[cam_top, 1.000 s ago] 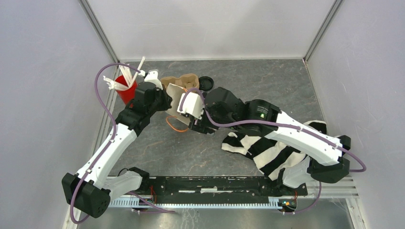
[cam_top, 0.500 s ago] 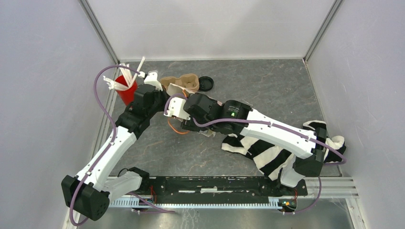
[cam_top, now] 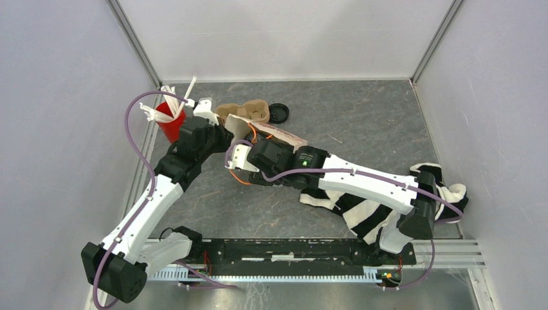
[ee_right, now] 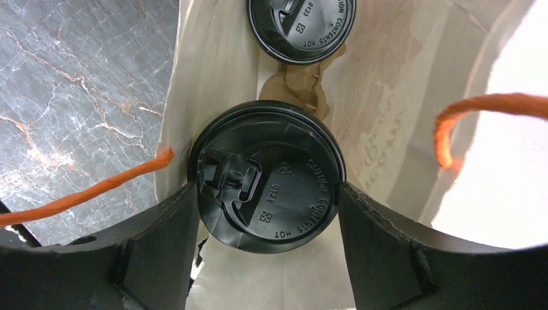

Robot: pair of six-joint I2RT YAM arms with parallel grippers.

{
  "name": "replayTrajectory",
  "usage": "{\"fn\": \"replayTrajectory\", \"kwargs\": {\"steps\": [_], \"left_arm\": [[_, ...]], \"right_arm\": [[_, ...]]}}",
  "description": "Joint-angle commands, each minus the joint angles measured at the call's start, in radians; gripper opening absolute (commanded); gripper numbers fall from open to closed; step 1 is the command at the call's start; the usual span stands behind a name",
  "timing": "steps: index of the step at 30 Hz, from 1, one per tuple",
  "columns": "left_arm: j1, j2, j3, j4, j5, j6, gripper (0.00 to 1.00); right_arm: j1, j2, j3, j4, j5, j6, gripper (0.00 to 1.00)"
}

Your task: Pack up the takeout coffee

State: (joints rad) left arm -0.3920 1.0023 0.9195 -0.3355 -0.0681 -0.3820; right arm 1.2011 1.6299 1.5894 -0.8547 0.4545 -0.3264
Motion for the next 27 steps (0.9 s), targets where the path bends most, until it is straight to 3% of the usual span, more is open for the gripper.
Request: {"fn": "replayTrajectory", "kwargs": {"steps": [1, 18, 27], "left_arm": [[0.005, -0.028, 0.008, 0.02, 0.005, 0.012, 0.02], [0.004, -0.135, -0.06, 0.034, 0.06, 0.021, 0.02], [0.004, -0.228, -0.216, 0.094, 0.108, -0.019, 0.02]], "right_arm": [[-0.027, -0.098, -0.058, 0.114, -0.016, 0.028, 0.55], [-0.089, -0.104, -0.143, 0.249, -0.005, -0.076, 0.55], [-0.094, -0.2, -0.323, 0.418, -0.111, -0.225, 0.55]]}}
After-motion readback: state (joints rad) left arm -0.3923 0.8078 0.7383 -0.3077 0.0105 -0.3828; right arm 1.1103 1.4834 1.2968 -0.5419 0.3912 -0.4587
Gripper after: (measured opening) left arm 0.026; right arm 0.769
